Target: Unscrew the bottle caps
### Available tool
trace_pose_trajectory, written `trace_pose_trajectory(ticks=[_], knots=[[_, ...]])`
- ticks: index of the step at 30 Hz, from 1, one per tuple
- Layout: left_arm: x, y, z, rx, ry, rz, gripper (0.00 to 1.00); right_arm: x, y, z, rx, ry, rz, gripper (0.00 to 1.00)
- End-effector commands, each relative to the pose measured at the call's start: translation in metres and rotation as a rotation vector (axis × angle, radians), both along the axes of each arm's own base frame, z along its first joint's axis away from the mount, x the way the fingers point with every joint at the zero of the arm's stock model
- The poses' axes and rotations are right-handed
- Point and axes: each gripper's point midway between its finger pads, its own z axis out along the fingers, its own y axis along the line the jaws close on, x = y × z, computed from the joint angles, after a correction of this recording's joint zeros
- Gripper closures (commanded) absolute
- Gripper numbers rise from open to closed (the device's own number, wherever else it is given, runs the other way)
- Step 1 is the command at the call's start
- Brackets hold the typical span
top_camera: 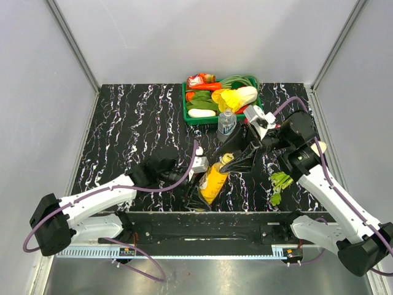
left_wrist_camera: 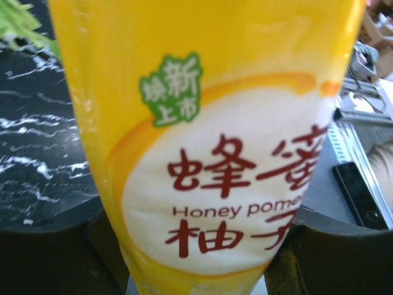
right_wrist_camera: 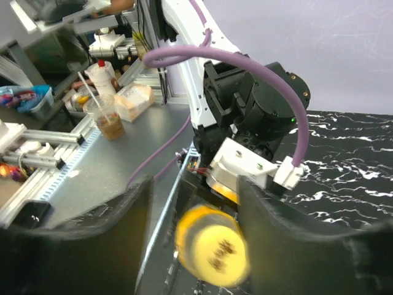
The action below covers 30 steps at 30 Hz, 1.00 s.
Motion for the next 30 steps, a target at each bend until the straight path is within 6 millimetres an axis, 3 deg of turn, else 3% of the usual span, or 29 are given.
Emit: trace_pose_trajectory(ticks=[1, 3, 8, 13, 18, 22, 27, 30], knots=[[0.032, 0.005, -0.018, 0.091, 0.052, 0.209, 1.00, 0.001, -0.001, 0.035, 0.103, -0.066, -0.099, 0.23], [0.036, 0.006, -0.021, 0.108, 0.050, 0.232, 1.00, 0.015, -0.001, 0.039, 0.131, -0.038, -0.209, 0.11], [0.051, 0.010, -0.024, 0.144, 0.021, 0.330, 1.00, 0.047, -0.005, 0.040, 0.143, 0.036, -0.425, 0.00], [0.080, 0.019, -0.028, 0.221, -0.026, 0.510, 1.00, 0.101, -0.012, 0.025, 0.078, 0.228, -0.716, 0.00], [0.107, 0.034, -0.026, 0.283, -0.094, 0.695, 1.00, 0.141, -0.014, -0.009, -0.015, 0.428, -0.895, 0.00], [0.120, 0.046, -0.024, 0.352, -0.166, 0.824, 1.00, 0.157, -0.009, -0.032, -0.075, 0.525, -0.938, 0.00], [0.130, 0.059, -0.028, 0.473, -0.216, 0.941, 1.00, 0.156, 0.001, -0.042, -0.092, 0.579, -0.894, 0.00], [0.132, 0.057, -0.026, 0.495, -0.241, 0.966, 1.00, 0.155, 0.003, -0.048, -0.092, 0.609, -0.883, 0.09]])
